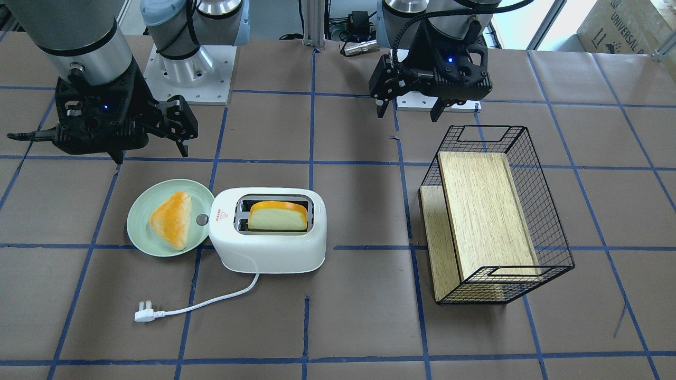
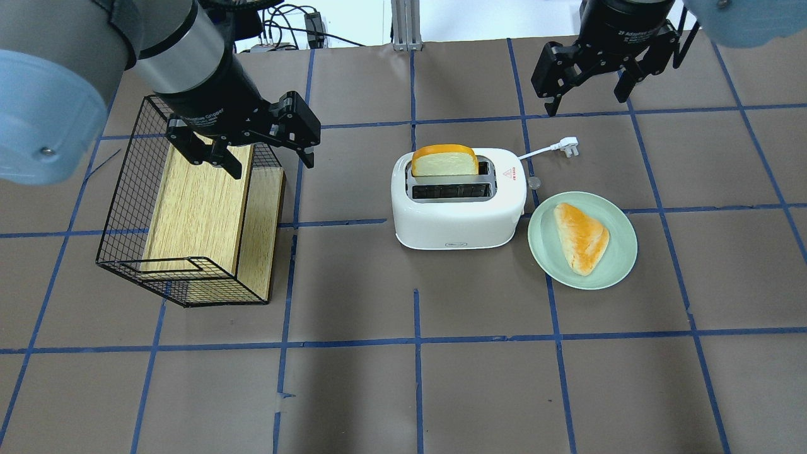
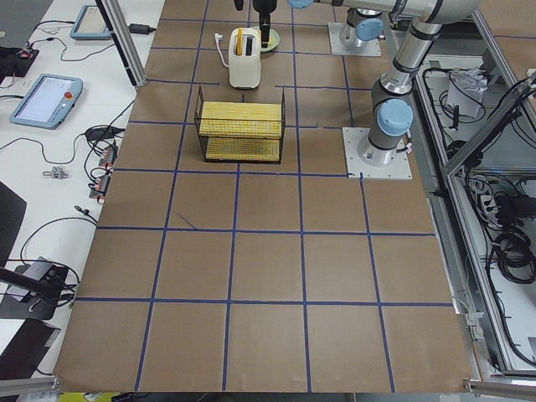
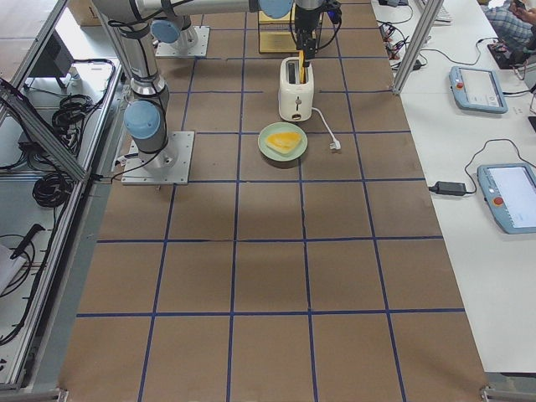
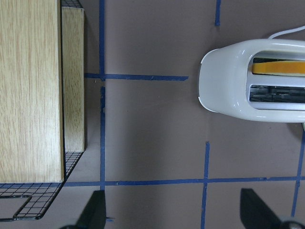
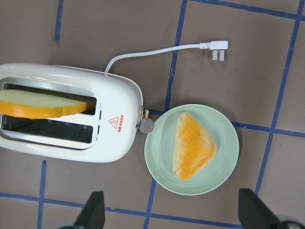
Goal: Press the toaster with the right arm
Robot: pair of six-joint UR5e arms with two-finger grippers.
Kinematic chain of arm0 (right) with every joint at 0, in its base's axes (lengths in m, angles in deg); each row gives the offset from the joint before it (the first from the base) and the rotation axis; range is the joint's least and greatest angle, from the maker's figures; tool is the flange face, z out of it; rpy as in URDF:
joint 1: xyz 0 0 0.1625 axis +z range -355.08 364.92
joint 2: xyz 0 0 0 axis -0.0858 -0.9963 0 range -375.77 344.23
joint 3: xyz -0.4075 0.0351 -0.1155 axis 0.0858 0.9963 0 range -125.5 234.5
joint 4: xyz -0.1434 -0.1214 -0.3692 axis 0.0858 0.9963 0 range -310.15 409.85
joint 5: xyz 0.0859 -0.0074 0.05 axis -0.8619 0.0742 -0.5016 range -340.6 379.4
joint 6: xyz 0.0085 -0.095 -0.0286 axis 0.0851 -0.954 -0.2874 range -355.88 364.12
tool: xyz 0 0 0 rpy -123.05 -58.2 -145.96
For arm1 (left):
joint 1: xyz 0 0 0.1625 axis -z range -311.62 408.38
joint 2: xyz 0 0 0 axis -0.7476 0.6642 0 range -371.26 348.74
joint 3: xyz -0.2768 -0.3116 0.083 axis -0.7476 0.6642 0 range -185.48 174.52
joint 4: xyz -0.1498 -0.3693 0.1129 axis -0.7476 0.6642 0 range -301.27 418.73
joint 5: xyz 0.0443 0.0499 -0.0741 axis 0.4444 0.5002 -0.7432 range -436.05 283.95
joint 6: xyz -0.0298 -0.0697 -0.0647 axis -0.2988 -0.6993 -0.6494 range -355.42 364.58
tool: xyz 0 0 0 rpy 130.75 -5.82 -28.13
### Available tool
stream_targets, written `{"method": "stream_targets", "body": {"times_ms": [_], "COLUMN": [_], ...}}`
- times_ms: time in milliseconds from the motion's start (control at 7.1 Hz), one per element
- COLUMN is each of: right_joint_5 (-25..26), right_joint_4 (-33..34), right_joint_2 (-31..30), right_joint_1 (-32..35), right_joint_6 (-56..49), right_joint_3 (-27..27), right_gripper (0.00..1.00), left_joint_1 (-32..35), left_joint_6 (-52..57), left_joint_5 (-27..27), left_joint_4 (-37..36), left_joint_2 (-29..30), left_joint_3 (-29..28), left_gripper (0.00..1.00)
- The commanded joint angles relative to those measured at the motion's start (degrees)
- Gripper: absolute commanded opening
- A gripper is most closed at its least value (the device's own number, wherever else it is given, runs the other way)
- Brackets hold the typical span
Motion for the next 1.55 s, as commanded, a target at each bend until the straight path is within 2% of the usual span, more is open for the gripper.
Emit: {"method": "stream_targets", "body": {"times_ms": [0, 563, 986, 1408], "right_joint_5": [0.1, -0.1, -0.8, 0.1], "right_joint_4": [-0.1, -0.1, -2.9, -3.5], "right_joint_2": [0.1, -0.5, -0.3, 0.1], "right_joint_1": [0.0, 0.0, -0.4, -0.5], "right_joint_6": [0.0, 0.9, 1.7, 7.4], "right_joint_3": [0.0, 0.0, 0.0, 0.0], "right_gripper": [1.00, 1.00, 1.00, 1.00], "left_joint_1": [0.0, 0.0, 0.0, 0.0], "left_joint_6": [0.0, 0.0, 0.0, 0.0], "left_joint_5": [0.0, 0.0, 0.0, 0.0], "left_joint_4": [0.0, 0.0, 0.0, 0.0], "left_joint_2": [0.0, 0.0, 0.0, 0.0], "left_joint_3": [-0.1, 0.0, 0.0, 0.0], "left_gripper": [1.00, 1.00, 1.00, 1.00]}}
